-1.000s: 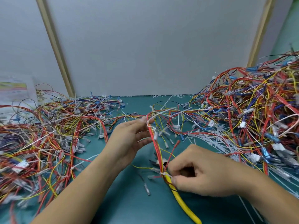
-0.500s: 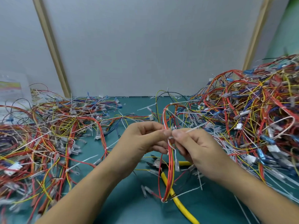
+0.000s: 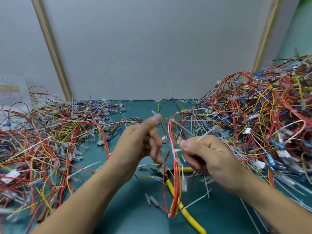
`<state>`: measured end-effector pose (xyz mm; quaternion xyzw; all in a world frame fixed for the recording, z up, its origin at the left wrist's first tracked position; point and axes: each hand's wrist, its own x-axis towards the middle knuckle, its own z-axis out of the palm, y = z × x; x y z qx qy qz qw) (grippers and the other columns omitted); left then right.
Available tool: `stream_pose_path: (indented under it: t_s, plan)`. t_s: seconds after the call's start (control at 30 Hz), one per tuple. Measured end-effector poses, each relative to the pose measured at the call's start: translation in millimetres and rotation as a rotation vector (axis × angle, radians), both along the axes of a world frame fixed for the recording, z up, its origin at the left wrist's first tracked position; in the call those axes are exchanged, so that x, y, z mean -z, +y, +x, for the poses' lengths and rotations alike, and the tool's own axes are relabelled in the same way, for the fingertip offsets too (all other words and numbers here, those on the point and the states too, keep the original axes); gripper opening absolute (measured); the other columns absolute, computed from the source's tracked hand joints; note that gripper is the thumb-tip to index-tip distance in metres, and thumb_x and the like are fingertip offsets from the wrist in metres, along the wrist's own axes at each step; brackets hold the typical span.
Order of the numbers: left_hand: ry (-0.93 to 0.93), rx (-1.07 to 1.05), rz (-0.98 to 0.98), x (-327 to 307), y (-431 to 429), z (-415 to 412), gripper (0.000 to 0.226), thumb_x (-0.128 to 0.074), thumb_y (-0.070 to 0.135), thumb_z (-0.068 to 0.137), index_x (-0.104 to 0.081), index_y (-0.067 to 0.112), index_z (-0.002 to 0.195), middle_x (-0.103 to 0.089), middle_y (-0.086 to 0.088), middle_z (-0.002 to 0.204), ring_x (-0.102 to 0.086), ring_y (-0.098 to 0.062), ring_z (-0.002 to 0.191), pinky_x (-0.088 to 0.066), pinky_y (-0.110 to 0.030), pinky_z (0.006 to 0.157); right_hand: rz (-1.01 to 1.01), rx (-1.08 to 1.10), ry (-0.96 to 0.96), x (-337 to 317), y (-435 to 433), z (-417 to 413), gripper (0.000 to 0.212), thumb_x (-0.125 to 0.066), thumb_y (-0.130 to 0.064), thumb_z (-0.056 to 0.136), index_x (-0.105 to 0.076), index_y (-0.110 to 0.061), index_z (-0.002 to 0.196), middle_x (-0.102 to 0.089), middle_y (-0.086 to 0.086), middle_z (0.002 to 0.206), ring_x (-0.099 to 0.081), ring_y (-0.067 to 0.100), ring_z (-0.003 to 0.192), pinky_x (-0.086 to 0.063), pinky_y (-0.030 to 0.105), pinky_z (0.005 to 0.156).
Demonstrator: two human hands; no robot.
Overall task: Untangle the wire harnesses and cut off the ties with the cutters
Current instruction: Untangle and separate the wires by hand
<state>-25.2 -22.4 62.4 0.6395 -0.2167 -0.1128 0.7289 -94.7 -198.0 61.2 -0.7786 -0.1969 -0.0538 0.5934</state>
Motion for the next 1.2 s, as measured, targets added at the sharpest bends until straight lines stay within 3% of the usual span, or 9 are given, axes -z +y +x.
stream_pose_path:
  t_s: [0.1, 0.2, 0.33, 0.43, 0.53, 0.7, 0.87, 1.1, 1.2]
  plan:
    - [-0.040, -0.228, 0.170, 2, -1, 7, 0.044, -0.063, 0.051, 0.086, -0.054, 0.014, 0.064, -0.040, 0.001, 0.047, -0.040, -0.017, 0.042, -0.031, -0.026, 0.048, -0.100, -0.197, 0.040, 2, 3, -4, 0.048, -0.044, -0.028, 0.097, -0.049, -0.015, 0.051, -0.038, -0.008, 0.051, -0.031, 0.006, 0.047, -0.026, 0.014, 0.048]
    - [-0.025, -0.138, 0.280, 7, -3, 6, 0.052, -0.062, 0.058, 0.079, -0.067, 0.007, 0.081, -0.037, 0.007, 0.050, -0.031, -0.011, 0.045, -0.025, -0.026, 0.046, -0.197, -0.269, 0.054, 5, 6, -3, 0.049, -0.044, -0.026, 0.099, -0.052, -0.014, 0.053, -0.041, -0.004, 0.054, -0.035, 0.005, 0.050, -0.029, 0.013, 0.054]
    - [-0.008, -0.014, 0.262, 8, 0, 4, 0.029, -0.067, 0.030, 0.091, -0.068, 0.003, 0.082, -0.036, 0.005, 0.049, -0.028, -0.011, 0.044, -0.019, -0.024, 0.045, -0.315, -0.295, 0.056, 7, 5, -3, 0.053, -0.045, -0.028, 0.102, -0.049, -0.004, 0.055, -0.044, -0.004, 0.056, -0.038, 0.006, 0.052, -0.031, 0.017, 0.057]
    - [-0.036, -0.036, 0.224, 6, 1, 4, 0.023, -0.066, 0.024, 0.091, -0.066, 0.009, 0.074, -0.040, 0.000, 0.052, -0.032, -0.012, 0.045, -0.026, -0.020, 0.043, -0.121, -0.188, 0.025, 4, 7, -4, 0.055, -0.052, -0.046, 0.094, -0.051, -0.006, 0.057, -0.043, -0.006, 0.052, -0.037, 0.004, 0.047, -0.030, 0.012, 0.050]
    - [-0.124, -0.047, 0.172, 4, -1, 1, 0.032, -0.063, 0.024, 0.094, -0.058, 0.017, 0.064, -0.042, -0.001, 0.058, -0.034, -0.020, 0.054, -0.031, -0.021, 0.048, 0.122, 0.131, -0.004, 1, -1, 2, 0.070, -0.051, -0.076, 0.080, -0.054, -0.008, 0.064, -0.040, 0.003, 0.054, -0.037, 0.021, 0.049, -0.029, 0.029, 0.045]
    - [-0.192, 0.022, 0.123, 1, -3, -7, 0.028, -0.059, 0.027, 0.093, -0.053, 0.009, 0.072, -0.042, -0.006, 0.060, -0.038, -0.027, 0.061, -0.035, -0.027, 0.053, -0.172, 0.424, -0.226, 9, -3, 9, 0.024, -0.066, -0.046, 0.089, -0.059, -0.024, 0.085, -0.045, -0.009, 0.066, -0.041, 0.007, 0.056, -0.036, 0.022, 0.054]
    - [-0.222, -0.001, 0.145, 0, -4, -9, 0.027, -0.056, 0.022, 0.097, -0.053, 0.005, 0.076, -0.041, -0.012, 0.067, -0.038, -0.026, 0.061, -0.034, -0.030, 0.056, -0.421, 0.245, -0.220, 11, -1, 6, 0.027, -0.053, -0.038, 0.092, -0.047, -0.023, 0.070, -0.042, -0.010, 0.062, -0.039, 0.006, 0.058, -0.029, 0.023, 0.055]
    - [-0.169, -0.077, 0.099, 4, 0, 0, 0.027, -0.054, 0.013, 0.098, -0.052, 0.008, 0.071, -0.049, -0.004, 0.060, -0.047, -0.015, 0.048, -0.038, -0.021, 0.048, -0.087, 0.080, -0.073, 3, 0, 4, 0.033, -0.053, -0.025, 0.090, -0.048, -0.023, 0.058, -0.036, -0.011, 0.053, -0.032, 0.001, 0.049, -0.027, 0.013, 0.050]
    - [-0.132, -0.051, -0.024, 4, -2, 7, 0.024, -0.056, 0.018, 0.085, -0.055, 0.017, 0.061, -0.049, -0.004, 0.058, -0.049, -0.020, 0.051, -0.040, -0.027, 0.050, 0.083, 0.229, -0.190, -1, -3, 3, 0.039, -0.053, -0.032, 0.091, -0.044, -0.010, 0.060, -0.036, -0.005, 0.053, -0.032, 0.009, 0.048, -0.027, 0.017, 0.047]
